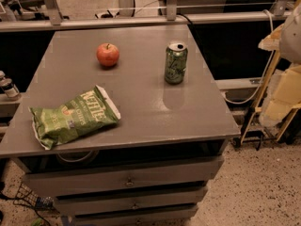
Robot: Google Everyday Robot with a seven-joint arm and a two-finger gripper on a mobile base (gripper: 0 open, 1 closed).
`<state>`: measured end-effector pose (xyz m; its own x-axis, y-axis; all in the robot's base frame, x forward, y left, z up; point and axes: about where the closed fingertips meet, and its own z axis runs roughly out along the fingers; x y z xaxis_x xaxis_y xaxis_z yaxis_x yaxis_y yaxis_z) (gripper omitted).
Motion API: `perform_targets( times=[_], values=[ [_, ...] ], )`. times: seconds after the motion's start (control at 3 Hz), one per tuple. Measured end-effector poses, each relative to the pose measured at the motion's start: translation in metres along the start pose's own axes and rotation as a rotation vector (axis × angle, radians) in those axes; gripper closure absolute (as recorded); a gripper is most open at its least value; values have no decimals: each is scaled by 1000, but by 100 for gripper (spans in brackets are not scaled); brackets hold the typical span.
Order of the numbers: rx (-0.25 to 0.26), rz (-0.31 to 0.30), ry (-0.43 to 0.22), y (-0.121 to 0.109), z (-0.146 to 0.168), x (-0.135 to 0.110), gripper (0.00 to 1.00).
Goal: Move green can near apple
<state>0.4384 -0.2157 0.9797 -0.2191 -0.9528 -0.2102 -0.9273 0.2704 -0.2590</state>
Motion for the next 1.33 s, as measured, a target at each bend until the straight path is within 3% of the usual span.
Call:
perform_targets(
  times=[0.33,0.67,1.0,1.33],
  values=[
    [0,0,0,0,0,0,0],
    [35,27,-91,-30,12,-16,0],
    [62,43,-267,-81,39,-63,0],
    [55,84,-445,-129,81,-111,0]
  ],
)
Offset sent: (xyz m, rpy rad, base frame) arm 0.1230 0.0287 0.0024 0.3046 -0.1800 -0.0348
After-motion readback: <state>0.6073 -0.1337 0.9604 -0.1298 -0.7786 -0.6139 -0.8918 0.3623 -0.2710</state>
